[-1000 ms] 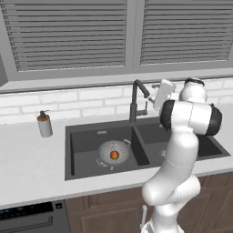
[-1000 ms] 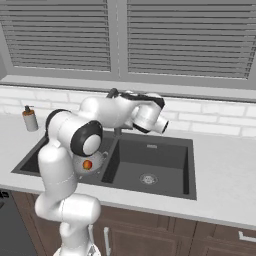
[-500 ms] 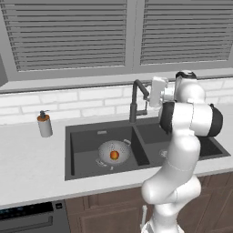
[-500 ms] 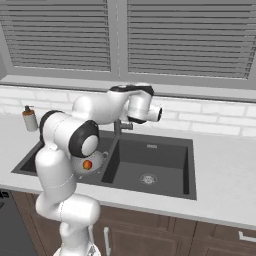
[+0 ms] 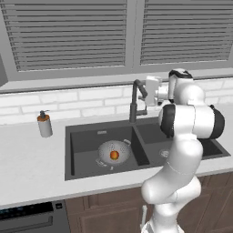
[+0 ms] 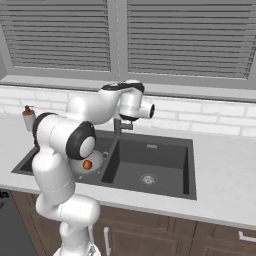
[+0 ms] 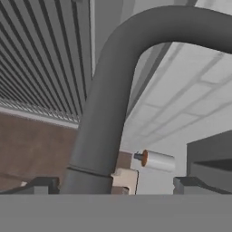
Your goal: Put the colander in the sink, put the apple in the colander, and turn on the sink faucet and pour water over the colander.
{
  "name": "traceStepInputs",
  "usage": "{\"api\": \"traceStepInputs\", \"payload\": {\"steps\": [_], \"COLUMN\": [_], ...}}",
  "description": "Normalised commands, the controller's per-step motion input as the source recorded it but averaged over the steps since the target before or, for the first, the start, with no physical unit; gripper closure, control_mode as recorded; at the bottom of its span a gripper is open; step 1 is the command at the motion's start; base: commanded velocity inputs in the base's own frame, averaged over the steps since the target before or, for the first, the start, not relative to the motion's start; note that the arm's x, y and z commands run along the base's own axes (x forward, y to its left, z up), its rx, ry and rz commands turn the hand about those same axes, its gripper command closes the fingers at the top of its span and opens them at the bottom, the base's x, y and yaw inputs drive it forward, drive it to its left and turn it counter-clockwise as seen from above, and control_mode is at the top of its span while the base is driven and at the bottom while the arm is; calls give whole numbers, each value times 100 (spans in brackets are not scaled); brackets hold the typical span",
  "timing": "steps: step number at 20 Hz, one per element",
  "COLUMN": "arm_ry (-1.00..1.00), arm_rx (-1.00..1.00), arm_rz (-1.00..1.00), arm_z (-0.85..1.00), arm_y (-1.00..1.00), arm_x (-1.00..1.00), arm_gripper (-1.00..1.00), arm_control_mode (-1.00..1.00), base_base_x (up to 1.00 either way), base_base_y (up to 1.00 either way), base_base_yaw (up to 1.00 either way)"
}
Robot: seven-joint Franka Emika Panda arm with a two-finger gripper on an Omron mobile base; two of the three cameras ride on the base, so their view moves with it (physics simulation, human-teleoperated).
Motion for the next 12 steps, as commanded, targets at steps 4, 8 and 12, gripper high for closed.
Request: {"api": "traceStepInputs", "payload": {"steps": [4, 8, 12], "arm_ry": [-9, -12, -15], "arm_rx": [-6, -10, -12], "arm_rz": [-8, -12, -15], "arm_z": [0, 0, 0], "arm_y": [52, 67, 78], "arm_x": [13, 19, 17], "arm_gripper": [-100, -100, -100], "arm_control_mode": [-100, -100, -100], "base_base_x": [0, 0, 0], "base_base_y": [0, 0, 0], "base_base_yaw": [0, 0, 0]}}
